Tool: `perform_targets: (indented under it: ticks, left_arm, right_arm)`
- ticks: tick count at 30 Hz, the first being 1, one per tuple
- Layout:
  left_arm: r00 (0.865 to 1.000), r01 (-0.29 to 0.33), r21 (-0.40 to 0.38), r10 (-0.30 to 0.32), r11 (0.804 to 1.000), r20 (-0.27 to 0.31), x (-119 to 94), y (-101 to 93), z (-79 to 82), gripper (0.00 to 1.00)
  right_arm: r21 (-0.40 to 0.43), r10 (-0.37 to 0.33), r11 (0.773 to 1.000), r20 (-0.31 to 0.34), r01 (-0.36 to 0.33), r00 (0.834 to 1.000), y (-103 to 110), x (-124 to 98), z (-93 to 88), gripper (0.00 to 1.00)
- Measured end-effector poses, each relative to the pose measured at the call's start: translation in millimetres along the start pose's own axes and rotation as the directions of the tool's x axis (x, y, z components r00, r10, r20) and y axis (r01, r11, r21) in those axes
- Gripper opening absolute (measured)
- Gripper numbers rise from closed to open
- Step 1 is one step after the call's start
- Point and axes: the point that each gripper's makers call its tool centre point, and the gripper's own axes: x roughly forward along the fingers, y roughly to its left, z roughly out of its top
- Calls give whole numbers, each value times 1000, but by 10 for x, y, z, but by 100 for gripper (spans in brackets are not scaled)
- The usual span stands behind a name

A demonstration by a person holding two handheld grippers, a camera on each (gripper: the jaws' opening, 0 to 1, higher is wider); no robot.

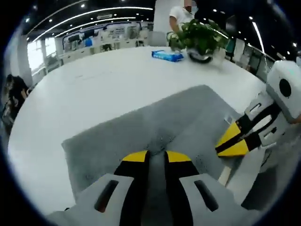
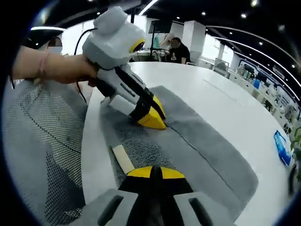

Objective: Open the folded towel by lifting each exposed corner and separating the folded layers until the towel lies flat within the target outline without major curled edges

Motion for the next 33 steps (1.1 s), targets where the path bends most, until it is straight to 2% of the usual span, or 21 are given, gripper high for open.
perform_targets:
  ticks: [1, 3, 7, 13, 22, 33]
  left_arm:
    - [1000, 3, 51, -4, 999, 13, -3, -27, 17, 9]
    - [1000, -3, -33, 3, 999, -13, 1, -58, -6, 7]
    - [1000, -2, -19, 1, 1000, -31, 3, -44, -16, 6]
    - [998, 10, -1, -10, 1000, -69, -24, -95, -26, 4]
    - [995, 31, -26, -33, 999, -90, -25, -164, -28, 3]
    - [991, 107, -61, -112, 992, -80, -49, -344, 7, 3]
  right_arm:
    - [-39, 10, 999, 24, -9, 1000, -7, 9, 16, 1]
    - [-44, 19, 999, 26, -18, 999, -11, 1, 8, 1]
    - [-62, 24, 998, 15, -23, 1000, -23, 3, 5, 0]
    - [-14, 13, 1000, 0, -13, 1000, -100, -11, -28, 0]
    - [-16, -47, 999, -34, 46, 998, -225, -62, -89, 0]
    - [-23, -129, 991, -61, 128, 990, -432, -127, -169, 0]
